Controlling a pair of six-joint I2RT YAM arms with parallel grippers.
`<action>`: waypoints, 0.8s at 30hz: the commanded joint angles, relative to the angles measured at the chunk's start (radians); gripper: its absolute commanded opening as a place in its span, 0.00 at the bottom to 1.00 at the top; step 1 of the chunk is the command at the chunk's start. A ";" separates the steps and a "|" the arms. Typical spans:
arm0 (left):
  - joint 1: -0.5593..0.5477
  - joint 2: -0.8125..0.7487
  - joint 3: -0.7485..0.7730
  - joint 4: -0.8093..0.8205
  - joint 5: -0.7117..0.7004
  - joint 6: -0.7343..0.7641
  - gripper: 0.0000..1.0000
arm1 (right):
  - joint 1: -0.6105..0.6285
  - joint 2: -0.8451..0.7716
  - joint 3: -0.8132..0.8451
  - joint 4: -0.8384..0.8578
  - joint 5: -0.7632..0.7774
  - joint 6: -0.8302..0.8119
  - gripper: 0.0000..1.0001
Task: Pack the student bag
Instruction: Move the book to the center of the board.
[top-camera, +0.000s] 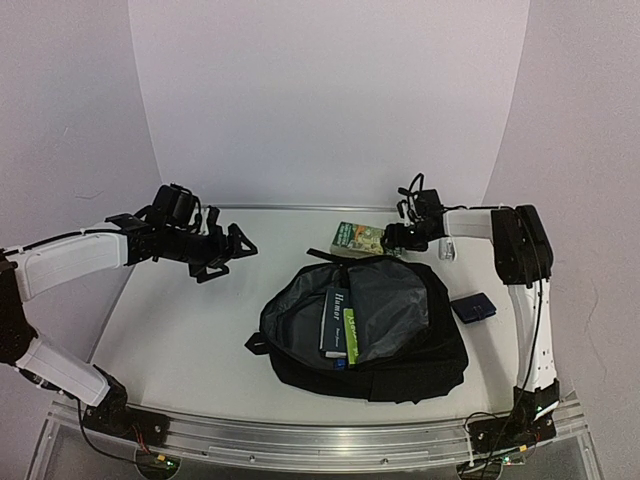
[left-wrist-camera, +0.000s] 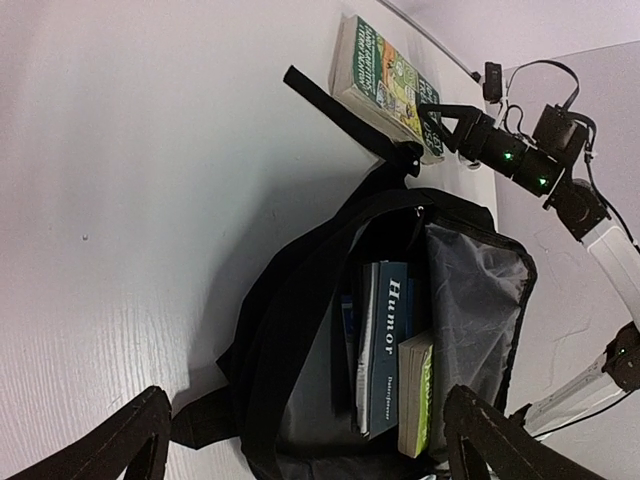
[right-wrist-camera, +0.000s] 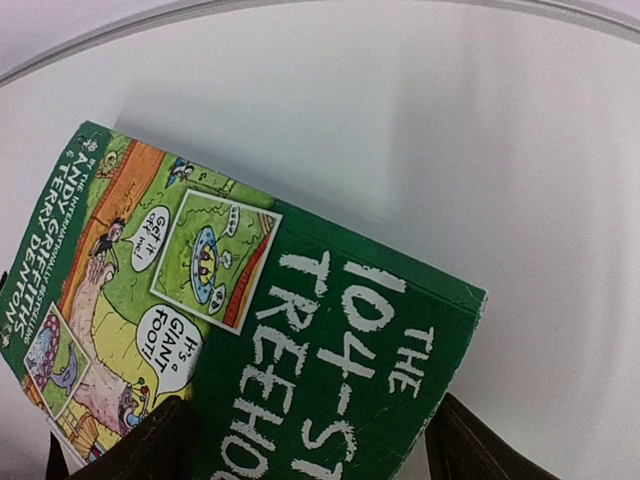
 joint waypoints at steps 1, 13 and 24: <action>0.014 0.020 0.011 0.001 -0.028 0.048 0.95 | 0.101 0.052 0.073 0.000 -0.024 -0.083 0.79; 0.114 0.363 0.142 0.227 0.097 0.075 0.93 | 0.220 0.124 0.132 0.094 -0.197 0.107 0.79; 0.128 0.630 0.161 0.511 0.273 -0.069 0.82 | 0.223 0.142 0.110 0.168 -0.315 0.261 0.80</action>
